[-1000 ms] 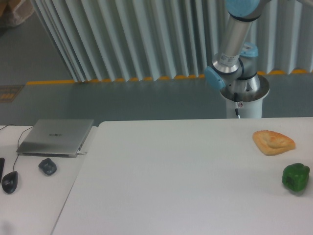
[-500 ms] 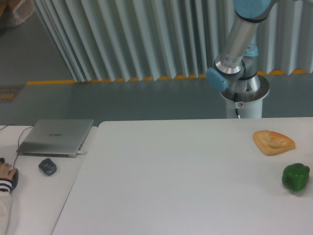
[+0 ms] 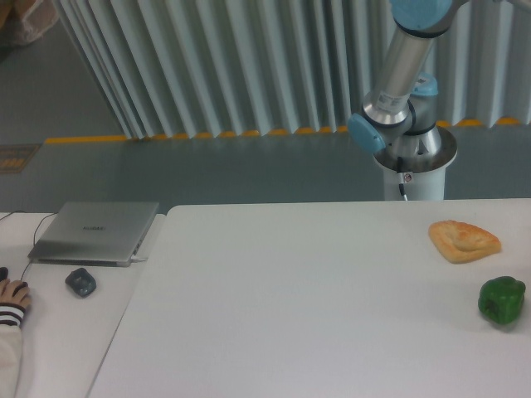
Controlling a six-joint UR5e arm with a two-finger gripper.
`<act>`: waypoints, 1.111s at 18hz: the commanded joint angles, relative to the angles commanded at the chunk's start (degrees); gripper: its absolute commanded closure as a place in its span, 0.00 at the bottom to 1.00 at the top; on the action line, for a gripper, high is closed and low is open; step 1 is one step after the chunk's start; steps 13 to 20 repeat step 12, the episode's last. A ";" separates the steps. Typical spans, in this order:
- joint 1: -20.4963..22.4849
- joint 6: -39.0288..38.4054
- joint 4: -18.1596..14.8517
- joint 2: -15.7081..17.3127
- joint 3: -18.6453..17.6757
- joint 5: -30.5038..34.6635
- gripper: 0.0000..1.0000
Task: Place the yellow pepper in a basket
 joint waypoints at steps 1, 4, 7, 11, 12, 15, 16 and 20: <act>-0.71 -0.19 -0.18 0.88 -0.26 0.01 0.00; -4.49 -2.29 -1.67 1.67 -0.62 0.18 0.00; -9.06 -8.09 -4.75 3.08 -1.23 -0.17 0.00; -11.27 -8.37 -4.31 5.46 -3.78 -0.34 0.00; -11.44 -8.54 -4.31 5.63 -3.87 -0.35 0.00; -11.44 -8.54 -4.31 5.63 -3.87 -0.35 0.00; -11.44 -8.54 -4.31 5.63 -3.87 -0.35 0.00; -11.44 -8.54 -4.31 5.63 -3.87 -0.35 0.00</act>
